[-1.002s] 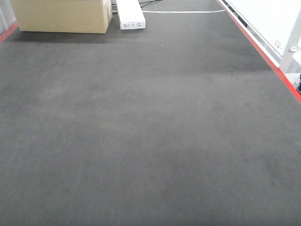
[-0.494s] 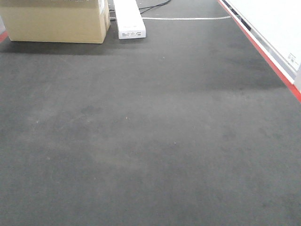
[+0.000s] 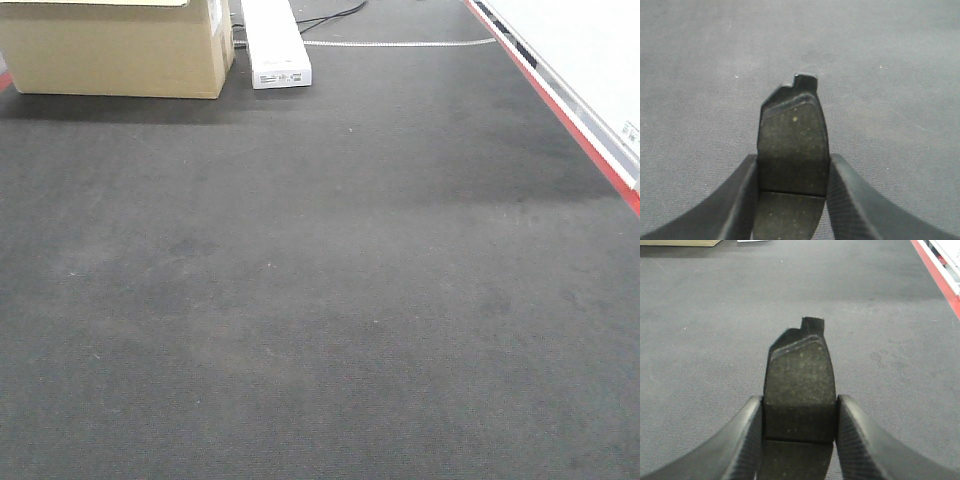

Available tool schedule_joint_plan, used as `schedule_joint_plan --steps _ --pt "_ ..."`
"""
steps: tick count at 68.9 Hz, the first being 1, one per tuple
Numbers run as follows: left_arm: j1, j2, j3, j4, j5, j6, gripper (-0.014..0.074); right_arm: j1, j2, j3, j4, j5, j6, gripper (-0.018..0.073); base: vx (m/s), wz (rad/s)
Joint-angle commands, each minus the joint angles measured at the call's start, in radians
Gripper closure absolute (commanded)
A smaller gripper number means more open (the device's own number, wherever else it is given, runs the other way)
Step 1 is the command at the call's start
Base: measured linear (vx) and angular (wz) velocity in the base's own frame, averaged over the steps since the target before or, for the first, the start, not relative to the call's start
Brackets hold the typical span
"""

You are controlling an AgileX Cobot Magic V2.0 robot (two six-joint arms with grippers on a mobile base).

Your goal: Move and align brake pads A on conveyor

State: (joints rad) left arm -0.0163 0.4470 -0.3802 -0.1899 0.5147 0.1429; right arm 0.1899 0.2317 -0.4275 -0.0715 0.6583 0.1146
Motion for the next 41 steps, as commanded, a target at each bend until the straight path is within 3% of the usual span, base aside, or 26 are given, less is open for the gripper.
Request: schedule_joint_plan --steps 1,41 --pt "-0.004 0.004 -0.029 -0.015 -0.086 -0.003 0.0603 0.0 0.014 -0.032 -0.011 -0.096 -0.009 0.0571 0.0 0.0" --pt "-0.004 0.004 -0.029 -0.015 -0.086 -0.003 0.0603 0.0 0.014 -0.032 -0.011 -0.096 -0.009 0.0571 0.0 0.0"
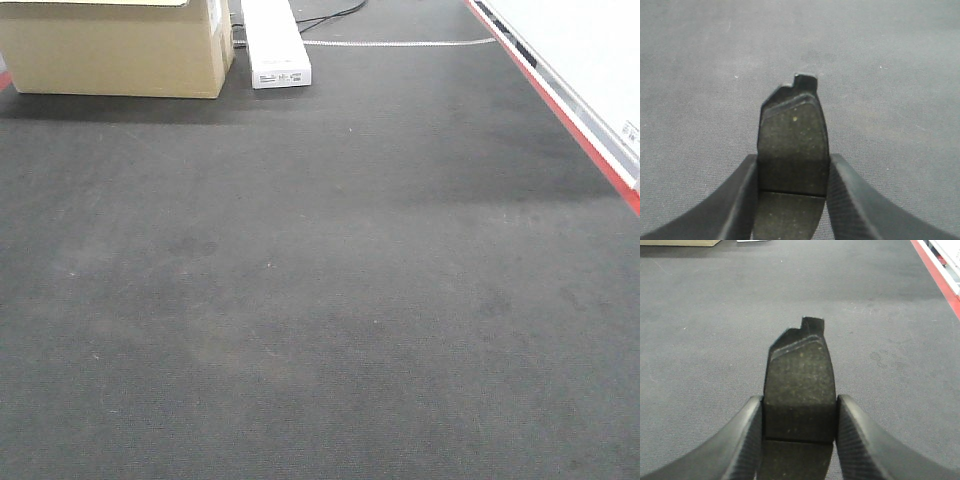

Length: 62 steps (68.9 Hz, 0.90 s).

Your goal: Move and align brake pads A on conveyor

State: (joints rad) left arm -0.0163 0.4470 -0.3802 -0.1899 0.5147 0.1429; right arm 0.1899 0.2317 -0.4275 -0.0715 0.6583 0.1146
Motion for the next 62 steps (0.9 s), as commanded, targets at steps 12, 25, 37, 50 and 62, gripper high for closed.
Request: schedule_joint_plan --steps 12,25,37,50,62 --pt "-0.004 0.004 -0.029 -0.015 -0.086 -0.003 0.0603 0.0 0.014 -0.032 -0.011 -0.096 -0.009 0.0571 0.0 0.0" --pt "-0.004 0.004 -0.029 -0.015 -0.106 -0.003 0.0603 0.0 0.014 -0.032 -0.011 -0.096 -0.009 0.0571 0.0 0.0" --pt "-0.004 0.004 -0.029 -0.015 -0.133 -0.051 0.0603 0.0 0.014 -0.032 -0.011 -0.096 -0.009 0.0571 0.0 0.0" --pt "-0.004 0.134 -0.103 0.064 -0.155 -0.217 0.06 0.0 0.014 -0.032 -0.011 -0.096 -0.009 0.0571 0.0 0.0" --pt "-0.004 0.4 -0.24 0.12 -0.044 -0.225 0.0596 0.0 0.014 -0.032 -0.011 -0.096 -0.009 0.0571 0.0 0.0"
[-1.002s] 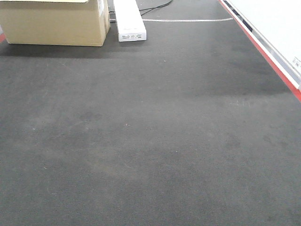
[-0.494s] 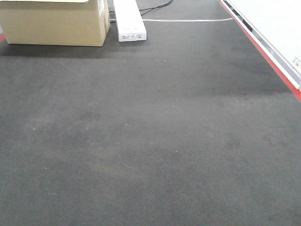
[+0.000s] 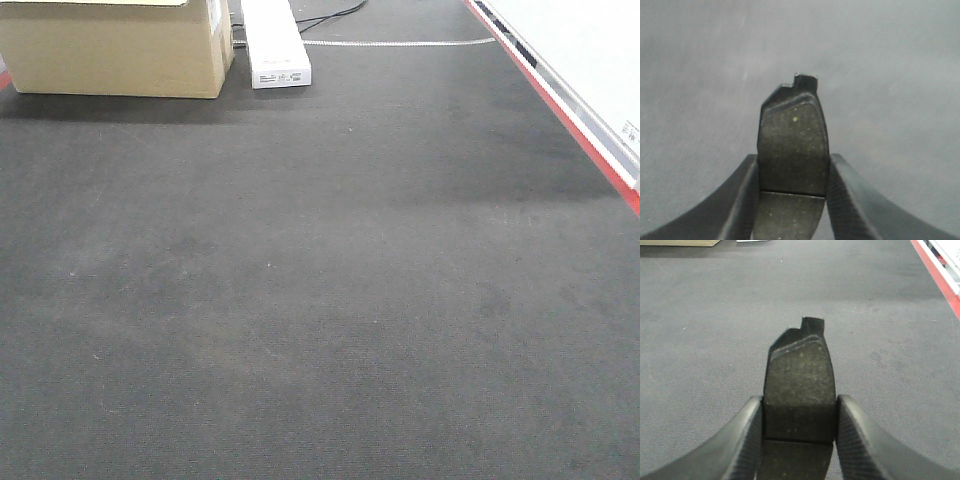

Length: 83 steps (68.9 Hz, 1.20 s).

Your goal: Move and align brake pads A on conveyor

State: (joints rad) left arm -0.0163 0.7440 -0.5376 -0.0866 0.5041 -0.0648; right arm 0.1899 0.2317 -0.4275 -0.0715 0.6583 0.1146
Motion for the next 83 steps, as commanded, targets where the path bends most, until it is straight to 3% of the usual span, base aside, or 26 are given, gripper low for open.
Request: schedule_joint_plan --steps 1,19,48,58,75,83 --pt "-0.004 0.123 -0.092 0.017 -0.03 -0.017 0.0596 0.0 0.014 -0.032 -0.011 -0.096 -0.009 0.0571 0.0 0.0" --pt "-0.004 0.436 -0.21 0.014 -0.006 -0.018 0.0592 0.0 0.014 -0.032 -0.011 -0.096 -0.009 0.0571 0.0 0.0" --pt "-0.004 0.786 -0.323 0.013 0.018 -0.018 0.0538 0.0 0.014 -0.032 -0.011 -0.096 -0.009 0.0571 0.0 0.0" --pt "-0.004 0.843 -0.351 0.014 0.03 -0.019 0.0455 0.0 0.014 -0.032 -0.011 -0.096 -0.009 0.0571 0.0 0.0" --pt "-0.004 0.869 -0.387 0.015 0.023 -0.015 0.0201 0.0 0.014 -0.032 -0.011 -0.096 -0.009 0.0571 0.0 0.0" --pt "-0.004 0.861 -0.401 0.017 0.047 0.018 0.0123 0.0 0.014 -0.032 -0.011 -0.096 -0.009 0.0571 0.0 0.0"
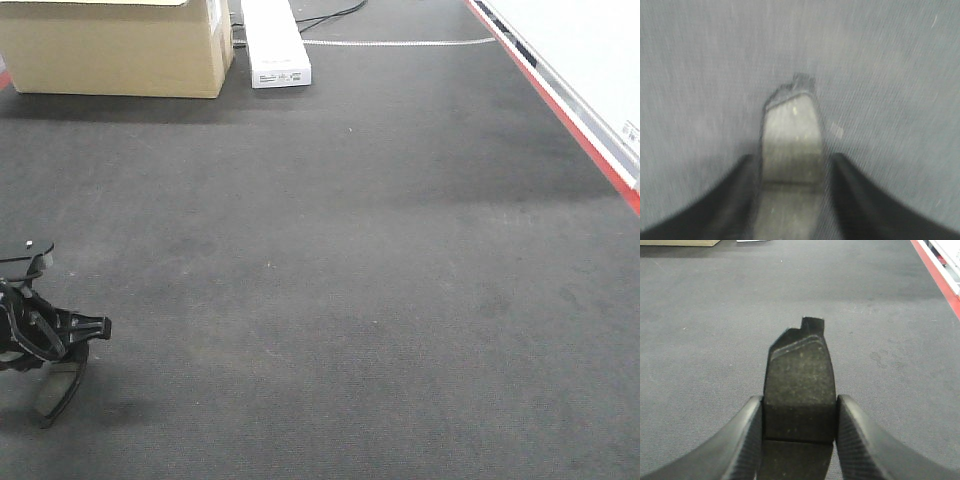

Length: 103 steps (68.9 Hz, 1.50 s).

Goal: Move and align brake pads A on conveyor
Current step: 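Lower the left gripper and set its brake pad on the belt, then open and raise the left gripper away from the placed pad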

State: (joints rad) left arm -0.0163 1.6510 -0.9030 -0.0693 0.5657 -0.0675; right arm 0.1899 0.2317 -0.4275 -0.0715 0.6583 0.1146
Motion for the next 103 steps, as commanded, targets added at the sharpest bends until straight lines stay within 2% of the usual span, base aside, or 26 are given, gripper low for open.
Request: schedule_joint_plan --steps 1,8,13,49,74,88,103 --pt "-0.004 -0.048 -0.039 0.0 -0.009 0.03 0.0118 0.0 0.014 -0.032 -0.011 -0.096 -0.009 0.0571 0.0 0.0" --pt "-0.004 -0.083 -0.042 0.0 0.038 0.113 0.0108 0.0 0.014 -0.032 -0.011 -0.097 -0.009 0.0571 0.0 0.0" --pt "-0.004 -0.131 -0.041 -0.003 0.063 0.138 0.0111 0.0 0.014 -0.032 -0.011 -0.097 -0.009 0.0571 0.0 0.0" --pt "-0.004 -0.759 -0.017 -0.04 0.145 0.136 0.0167 0.0 0.014 -0.032 -0.011 -0.097 -0.009 0.0571 0.0 0.0" --pt "-0.004 -1.21 0.278 -0.038 0.074 0.136 0.0171 0.0 0.014 -0.032 -0.011 -0.097 -0.009 0.0571 0.0 0.0" --pt "-0.004 -1.339 0.361 -0.038 0.057 0.136 0.0171 0.0 0.014 -0.032 -0.011 -0.097 -0.009 0.0571 0.0 0.0" --pt "-0.004 -1.351 0.374 -0.038 0.123 0.136 0.0171 0.0 0.014 -0.032 -0.011 -0.097 -0.009 0.0571 0.0 0.0"
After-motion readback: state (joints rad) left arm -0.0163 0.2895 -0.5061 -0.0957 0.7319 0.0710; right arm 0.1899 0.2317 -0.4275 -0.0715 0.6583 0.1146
